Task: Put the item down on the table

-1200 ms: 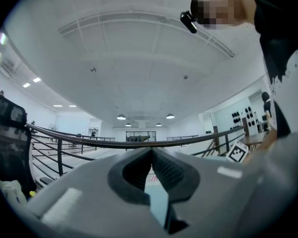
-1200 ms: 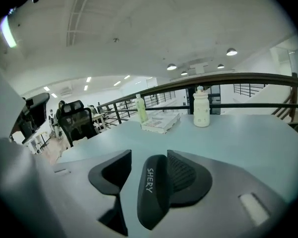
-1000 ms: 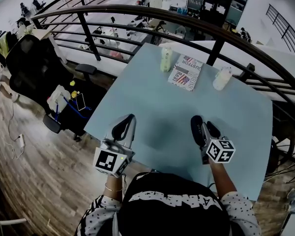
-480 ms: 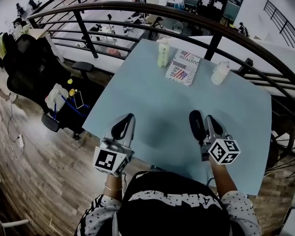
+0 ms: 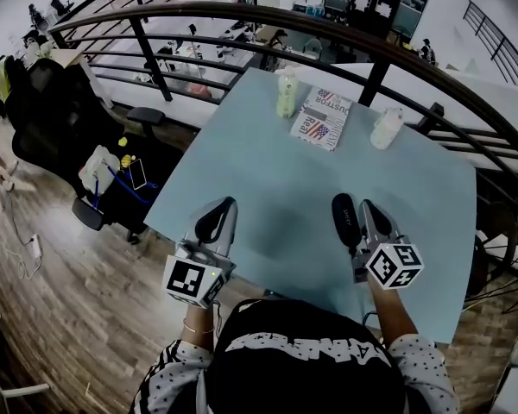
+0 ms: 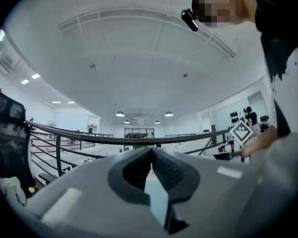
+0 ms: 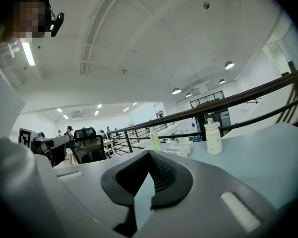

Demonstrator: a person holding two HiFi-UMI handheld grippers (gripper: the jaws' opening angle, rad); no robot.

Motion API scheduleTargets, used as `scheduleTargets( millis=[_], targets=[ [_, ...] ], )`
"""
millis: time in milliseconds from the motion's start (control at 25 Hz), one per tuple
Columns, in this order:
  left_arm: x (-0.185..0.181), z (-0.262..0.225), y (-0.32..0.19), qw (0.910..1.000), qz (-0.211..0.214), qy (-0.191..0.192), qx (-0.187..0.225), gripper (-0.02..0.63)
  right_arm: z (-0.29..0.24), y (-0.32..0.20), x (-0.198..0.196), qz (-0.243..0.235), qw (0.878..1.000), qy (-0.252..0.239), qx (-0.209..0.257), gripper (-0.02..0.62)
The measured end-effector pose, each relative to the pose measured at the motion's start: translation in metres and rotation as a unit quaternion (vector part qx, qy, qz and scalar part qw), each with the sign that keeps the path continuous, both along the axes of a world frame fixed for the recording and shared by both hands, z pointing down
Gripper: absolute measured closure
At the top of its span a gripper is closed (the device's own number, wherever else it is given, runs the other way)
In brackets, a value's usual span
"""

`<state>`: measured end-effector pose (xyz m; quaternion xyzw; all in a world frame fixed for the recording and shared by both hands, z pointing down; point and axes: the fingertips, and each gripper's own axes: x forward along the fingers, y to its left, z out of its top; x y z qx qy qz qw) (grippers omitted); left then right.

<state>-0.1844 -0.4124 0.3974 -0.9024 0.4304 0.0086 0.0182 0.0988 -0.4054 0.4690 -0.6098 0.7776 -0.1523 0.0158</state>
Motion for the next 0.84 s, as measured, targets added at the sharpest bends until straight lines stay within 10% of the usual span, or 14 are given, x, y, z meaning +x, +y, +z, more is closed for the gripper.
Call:
scheduleTargets(
  millis=[840],
  targets=[
    [0.01, 0.001, -0.007, 1.0, -0.001, 0.001, -0.01, 0.606, -0.006, -0.001, 0.011, 0.005, 1.0, -0.001, 0.005, 0.597]
  ],
)
